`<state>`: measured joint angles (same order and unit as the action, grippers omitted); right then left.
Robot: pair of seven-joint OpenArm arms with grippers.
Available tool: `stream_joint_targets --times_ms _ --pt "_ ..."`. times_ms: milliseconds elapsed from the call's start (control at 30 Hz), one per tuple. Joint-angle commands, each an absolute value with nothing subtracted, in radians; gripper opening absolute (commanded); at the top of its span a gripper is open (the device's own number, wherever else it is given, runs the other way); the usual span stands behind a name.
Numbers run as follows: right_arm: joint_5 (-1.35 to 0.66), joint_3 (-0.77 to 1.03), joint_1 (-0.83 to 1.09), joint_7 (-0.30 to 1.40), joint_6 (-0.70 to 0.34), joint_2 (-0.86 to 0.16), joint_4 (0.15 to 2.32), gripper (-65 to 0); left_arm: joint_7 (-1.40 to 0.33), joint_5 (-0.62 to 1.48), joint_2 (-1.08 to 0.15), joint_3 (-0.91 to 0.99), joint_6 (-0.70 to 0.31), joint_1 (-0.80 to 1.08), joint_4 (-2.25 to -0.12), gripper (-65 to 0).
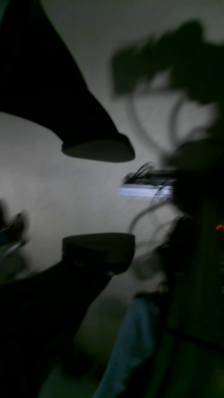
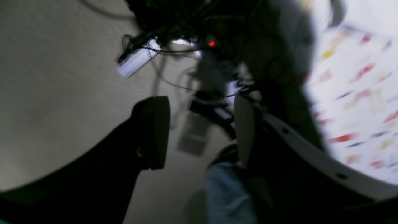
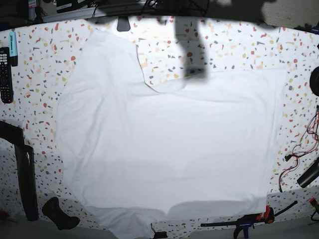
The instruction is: Fold the T-shirt properly
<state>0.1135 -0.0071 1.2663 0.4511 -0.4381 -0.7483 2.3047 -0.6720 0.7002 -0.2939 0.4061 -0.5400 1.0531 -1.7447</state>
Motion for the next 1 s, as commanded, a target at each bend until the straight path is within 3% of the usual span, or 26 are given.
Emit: stream_joint_targets --times_ms 0,167,267,400,567,800,967 --pt "0.137 -0.005 1.28 0.438 -0.429 -0.76 2.343 -32.1 -0.66 0.707 -0.302 0.436 -0.547 1.077 -1.794 -31.1" --pt "0.293 -0.005 1.26 0.422 -0.35 -0.765 2.356 -32.1 -0.653 0.707 -0.302 0.522 -0.564 1.078 -1.984 -31.1" --pt "0.344 -0.005 1.217 0.438 -0.339 -0.765 2.356 -32.1 -0.633 0.708 -0.303 0.522 -0.698 1.077 -2.092 -31.1" --pt "0.397 -0.005 1.16 0.442 -0.336 -0.765 2.356 -32.1 -0.523 0.666 -0.307 0.522 -0.698 1.069 -2.199 -31.1" --pt "0.497 -0.005 1.102 0.445 -0.317 -0.764 2.356 -32.1 -0.334 0.39 -0.392 0.521 -0.698 1.0 -2.218 -31.1" --pt "0.502 -0.005 1.042 0.445 -0.279 -0.762 2.356 -32.1 0.082 0.026 -0.593 0.419 -0.698 0.915 -2.218 -31.2" --pt "0.502 -0.005 1.042 0.446 -0.187 -0.761 2.356 -32.1 0.098 -0.223 -0.678 0.221 -0.698 0.841 -2.205 -31.2"
